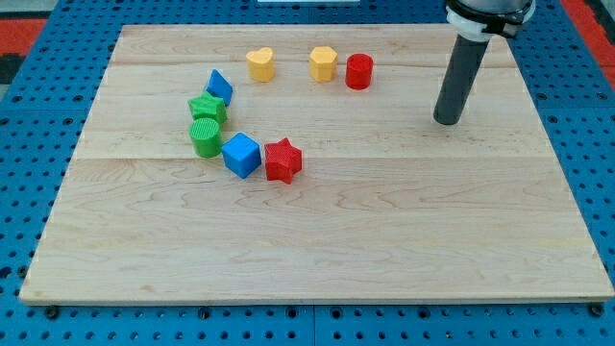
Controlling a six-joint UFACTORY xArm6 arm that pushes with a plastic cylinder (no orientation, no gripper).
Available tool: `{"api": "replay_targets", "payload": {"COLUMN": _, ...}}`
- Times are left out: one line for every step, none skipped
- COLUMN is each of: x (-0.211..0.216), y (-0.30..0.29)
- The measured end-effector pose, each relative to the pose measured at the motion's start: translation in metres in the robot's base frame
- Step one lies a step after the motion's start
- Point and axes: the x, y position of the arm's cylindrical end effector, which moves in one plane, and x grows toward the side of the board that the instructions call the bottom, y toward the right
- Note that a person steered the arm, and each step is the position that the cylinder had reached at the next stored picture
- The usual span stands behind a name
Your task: Nudge the blue cube left a bit
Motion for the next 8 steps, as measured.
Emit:
{"api": "replay_targets", "payload": {"x": 0.000, "y": 0.000}}
{"api": "replay_targets", "payload": {"x": 0.001, "y": 0.000}}
{"api": "replay_targets", "payload": {"x": 0.026, "y": -0.003}}
{"api": "replay_targets", "payload": {"x": 0.049, "y": -0.063}}
{"api": "replay_targets", "payload": {"x": 0.056, "y": -0.151}}
{"api": "replay_targets", "payload": {"x": 0.075, "y": -0.117}}
{"api": "replay_targets", "payload": {"x": 0.075, "y": -0.101}}
{"api": "replay_targets", "payload": {"x": 0.130, "y": -0.073}}
